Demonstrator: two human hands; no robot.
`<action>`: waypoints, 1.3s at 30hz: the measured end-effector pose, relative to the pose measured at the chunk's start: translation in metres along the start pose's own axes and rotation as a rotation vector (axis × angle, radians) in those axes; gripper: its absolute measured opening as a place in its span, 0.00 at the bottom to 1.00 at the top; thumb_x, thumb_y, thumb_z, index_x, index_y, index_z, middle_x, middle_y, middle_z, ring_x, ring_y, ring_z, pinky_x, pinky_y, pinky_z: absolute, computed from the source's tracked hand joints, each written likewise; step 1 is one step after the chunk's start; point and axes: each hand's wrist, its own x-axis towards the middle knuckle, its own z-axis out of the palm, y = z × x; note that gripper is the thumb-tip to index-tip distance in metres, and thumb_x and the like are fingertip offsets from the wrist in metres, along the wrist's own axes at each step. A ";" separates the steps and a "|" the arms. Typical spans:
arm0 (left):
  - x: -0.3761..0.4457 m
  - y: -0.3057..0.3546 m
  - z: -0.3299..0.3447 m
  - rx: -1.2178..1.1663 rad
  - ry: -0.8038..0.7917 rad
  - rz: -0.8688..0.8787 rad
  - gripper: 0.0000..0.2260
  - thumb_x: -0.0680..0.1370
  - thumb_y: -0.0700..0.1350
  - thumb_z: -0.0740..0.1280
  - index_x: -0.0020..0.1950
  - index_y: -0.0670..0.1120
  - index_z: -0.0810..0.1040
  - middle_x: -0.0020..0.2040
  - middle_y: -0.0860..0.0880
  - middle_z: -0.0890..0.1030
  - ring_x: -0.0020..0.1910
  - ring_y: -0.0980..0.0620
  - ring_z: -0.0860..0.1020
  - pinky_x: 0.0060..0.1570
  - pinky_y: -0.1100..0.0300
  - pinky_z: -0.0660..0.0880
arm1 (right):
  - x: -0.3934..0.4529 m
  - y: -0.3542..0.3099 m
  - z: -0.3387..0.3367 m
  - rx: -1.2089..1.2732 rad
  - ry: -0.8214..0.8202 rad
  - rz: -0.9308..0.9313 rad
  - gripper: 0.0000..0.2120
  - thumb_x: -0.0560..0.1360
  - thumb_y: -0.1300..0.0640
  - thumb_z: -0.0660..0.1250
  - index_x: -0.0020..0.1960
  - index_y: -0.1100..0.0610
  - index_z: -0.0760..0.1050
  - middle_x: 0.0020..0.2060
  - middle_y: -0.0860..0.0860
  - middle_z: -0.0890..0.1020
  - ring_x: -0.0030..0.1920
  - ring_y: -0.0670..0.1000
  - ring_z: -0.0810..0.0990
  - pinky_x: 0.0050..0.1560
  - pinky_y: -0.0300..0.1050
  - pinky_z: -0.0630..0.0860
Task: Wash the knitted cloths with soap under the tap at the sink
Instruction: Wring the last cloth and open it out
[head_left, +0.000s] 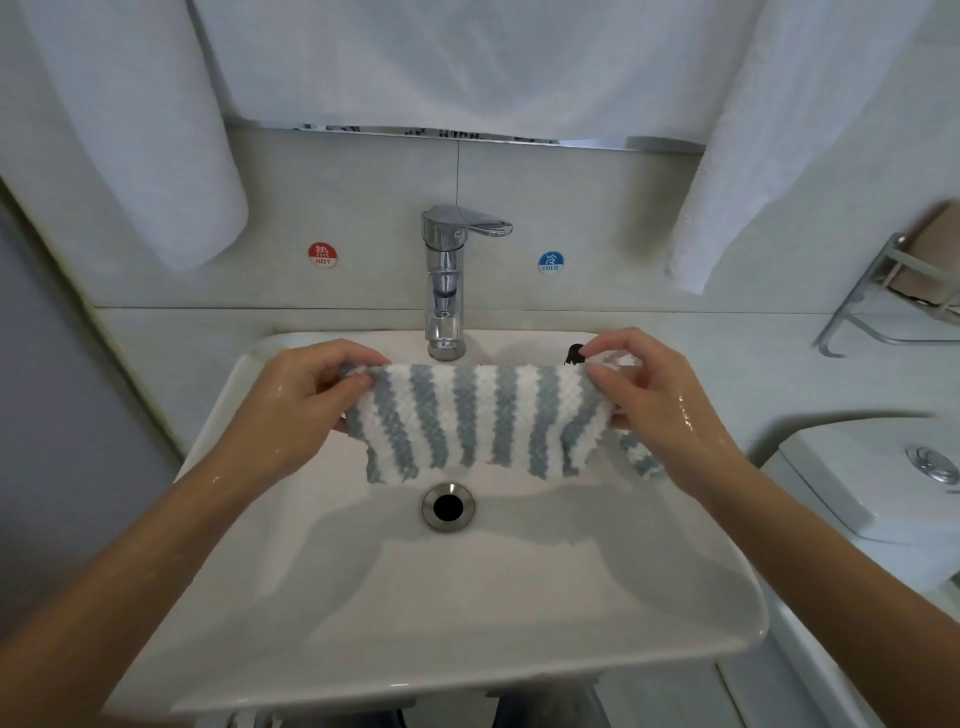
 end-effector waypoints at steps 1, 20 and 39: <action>0.000 0.001 0.001 -0.024 0.020 0.000 0.24 0.79 0.32 0.62 0.40 0.61 0.83 0.38 0.57 0.82 0.36 0.57 0.80 0.32 0.63 0.79 | 0.000 0.000 0.001 0.056 0.016 0.050 0.08 0.80 0.60 0.63 0.47 0.50 0.78 0.39 0.59 0.81 0.37 0.56 0.79 0.34 0.43 0.79; -0.003 0.015 -0.007 -0.141 0.108 -0.031 0.11 0.77 0.33 0.66 0.46 0.49 0.81 0.35 0.54 0.84 0.33 0.57 0.81 0.29 0.65 0.77 | -0.006 -0.011 -0.011 0.054 0.027 -0.053 0.08 0.78 0.61 0.66 0.49 0.49 0.81 0.42 0.56 0.83 0.39 0.46 0.80 0.41 0.38 0.77; 0.008 0.013 0.007 0.219 0.100 -0.039 0.04 0.76 0.41 0.69 0.42 0.47 0.80 0.46 0.53 0.81 0.45 0.56 0.78 0.46 0.64 0.73 | -0.011 0.004 -0.032 -0.093 0.042 -0.014 0.09 0.74 0.63 0.70 0.38 0.53 0.76 0.44 0.47 0.78 0.41 0.38 0.77 0.46 0.32 0.73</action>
